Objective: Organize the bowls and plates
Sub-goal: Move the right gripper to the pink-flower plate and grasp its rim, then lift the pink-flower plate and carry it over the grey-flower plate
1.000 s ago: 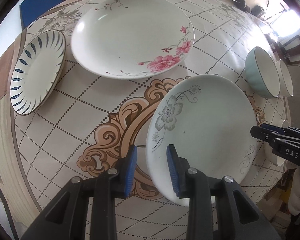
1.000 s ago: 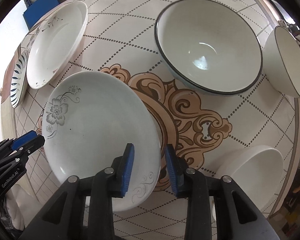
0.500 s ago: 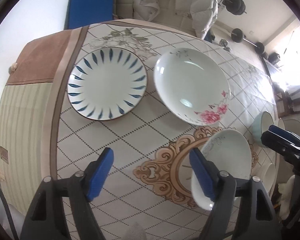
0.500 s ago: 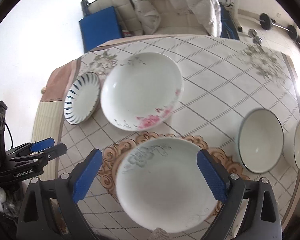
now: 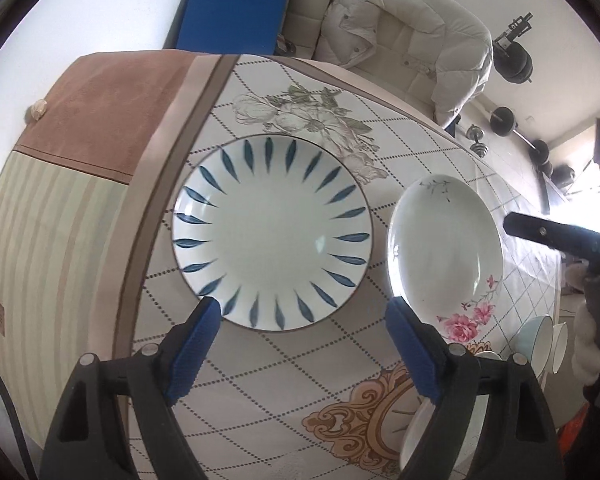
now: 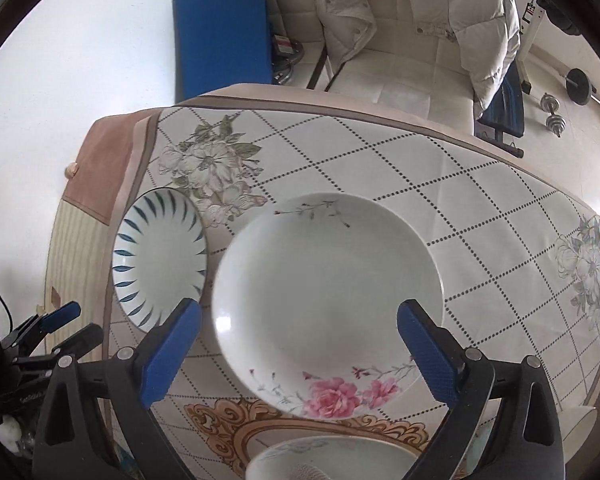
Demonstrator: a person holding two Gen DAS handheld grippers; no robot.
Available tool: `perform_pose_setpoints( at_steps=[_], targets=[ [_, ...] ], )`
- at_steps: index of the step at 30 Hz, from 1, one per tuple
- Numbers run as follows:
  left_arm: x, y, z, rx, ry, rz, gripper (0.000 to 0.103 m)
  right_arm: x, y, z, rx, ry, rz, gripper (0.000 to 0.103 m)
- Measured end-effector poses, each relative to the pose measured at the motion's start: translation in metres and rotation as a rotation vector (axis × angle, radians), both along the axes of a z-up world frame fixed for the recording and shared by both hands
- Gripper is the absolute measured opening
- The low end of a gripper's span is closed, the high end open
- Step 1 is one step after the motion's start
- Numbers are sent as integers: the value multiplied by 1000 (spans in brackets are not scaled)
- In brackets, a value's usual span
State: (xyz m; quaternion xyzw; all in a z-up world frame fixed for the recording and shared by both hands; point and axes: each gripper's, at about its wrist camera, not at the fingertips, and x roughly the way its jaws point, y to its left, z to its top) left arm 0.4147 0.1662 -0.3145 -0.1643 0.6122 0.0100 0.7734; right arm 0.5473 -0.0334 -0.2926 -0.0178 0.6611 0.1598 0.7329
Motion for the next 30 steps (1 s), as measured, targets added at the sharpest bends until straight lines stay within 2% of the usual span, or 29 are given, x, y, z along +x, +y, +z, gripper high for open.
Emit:
perform_pose_setpoints(
  at_steps=[4,8,12,14,17,19,20,22,25,26,27,28,30],
  targets=[
    [10,-38,-29,-90,68,-30,84,26,-32,-26,-49,46,-19,100],
    [20,-69,-55,-143,111,-37,83,41,-64,-48,-17,108,-35,100],
    [32,-87,-73,-170,147,-47,69,54,-90,-69,68,162,-36,98],
    [36,-91,-79,-169,153,-46,67,59,-99,-79,106,188,-31,96],
    [43,-97,-84,-162,158,-49,58,64,-105,-92,164,228,-7,84],
    [46,-100,-87,-155,161,-55,53,66,-104,-98,183,245,14,71],
    [47,-101,-88,-151,162,-55,51,67,-104,-96,199,233,30,71],
    [47,-102,-91,-143,164,-43,51,68,-102,-98,240,261,53,54],
    [46,-99,-92,-145,162,-19,51,65,-94,-101,225,265,103,44],
    [46,-98,-93,-145,164,-8,50,65,-93,-99,230,254,116,43],
    [45,-96,-93,-144,166,2,47,65,-93,-102,244,269,118,38],
    [44,-94,-93,-142,167,13,45,65,-92,-104,253,284,119,29],
    [42,-89,-92,-137,166,32,37,65,-90,-105,254,276,130,24]
  ],
)
